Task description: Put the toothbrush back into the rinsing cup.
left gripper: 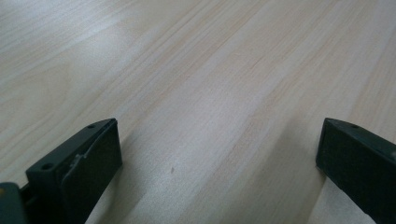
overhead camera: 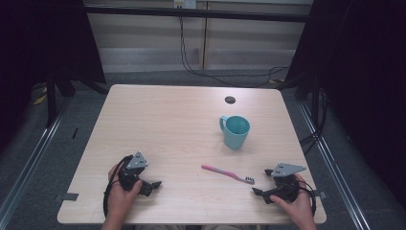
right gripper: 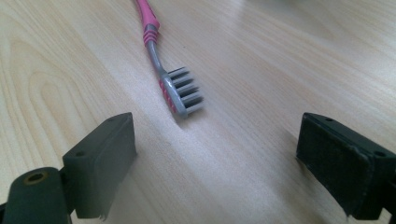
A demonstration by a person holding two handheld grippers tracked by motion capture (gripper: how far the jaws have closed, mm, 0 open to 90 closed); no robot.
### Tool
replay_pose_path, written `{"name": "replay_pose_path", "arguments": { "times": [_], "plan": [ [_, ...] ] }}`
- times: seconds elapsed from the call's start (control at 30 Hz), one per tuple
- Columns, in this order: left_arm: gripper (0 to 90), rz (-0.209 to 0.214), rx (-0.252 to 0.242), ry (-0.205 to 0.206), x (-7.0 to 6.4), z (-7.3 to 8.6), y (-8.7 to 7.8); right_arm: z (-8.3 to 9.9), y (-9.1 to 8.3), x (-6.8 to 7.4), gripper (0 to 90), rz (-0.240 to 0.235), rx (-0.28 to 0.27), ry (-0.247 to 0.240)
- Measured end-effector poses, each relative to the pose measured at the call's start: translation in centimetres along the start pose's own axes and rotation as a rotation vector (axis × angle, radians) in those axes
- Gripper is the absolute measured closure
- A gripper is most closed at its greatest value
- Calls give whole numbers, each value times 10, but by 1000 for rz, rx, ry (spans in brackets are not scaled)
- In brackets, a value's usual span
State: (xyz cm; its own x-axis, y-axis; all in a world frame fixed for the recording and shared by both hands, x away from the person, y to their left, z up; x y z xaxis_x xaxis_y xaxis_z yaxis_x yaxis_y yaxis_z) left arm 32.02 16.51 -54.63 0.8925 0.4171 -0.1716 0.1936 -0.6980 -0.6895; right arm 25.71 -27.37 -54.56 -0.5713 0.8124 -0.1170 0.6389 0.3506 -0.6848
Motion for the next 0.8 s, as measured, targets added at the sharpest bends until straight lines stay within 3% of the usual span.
{"name": "replay_pose_path", "arguments": {
  "times": [0.47, 0.5, 0.6, 0.8],
  "plan": [
    [0, -3, 2, 4, 0, 0, 0, -2, 1, 0, 114, 7, 1, 8],
    [0, -1, 1, 0, 0, 0, 0, -6, 2, 3, 137, 20, 41, 8],
    [0, -3, 1, 3, 0, 0, 0, -9, 2, 5, 145, 10, 80, -6],
    [0, -3, 1, 3, 0, 0, 0, -22, 4, 8, 180, -30, 191, -94]
  ]
}}
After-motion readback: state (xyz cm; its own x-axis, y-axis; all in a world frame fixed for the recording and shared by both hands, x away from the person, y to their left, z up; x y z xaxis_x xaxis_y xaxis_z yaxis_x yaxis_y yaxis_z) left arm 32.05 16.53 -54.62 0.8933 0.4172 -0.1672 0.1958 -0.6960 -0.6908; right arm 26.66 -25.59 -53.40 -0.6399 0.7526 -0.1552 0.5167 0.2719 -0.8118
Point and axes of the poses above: each handheld gripper's, and its own axes: y roughly forward along the jaws, z roughly out of its underside, x roughly to its left, the point moved 5 cm from there along y, roughly forward along the jaws, and after that the axes turned 12 degrees about z, right-handed, at the moved point
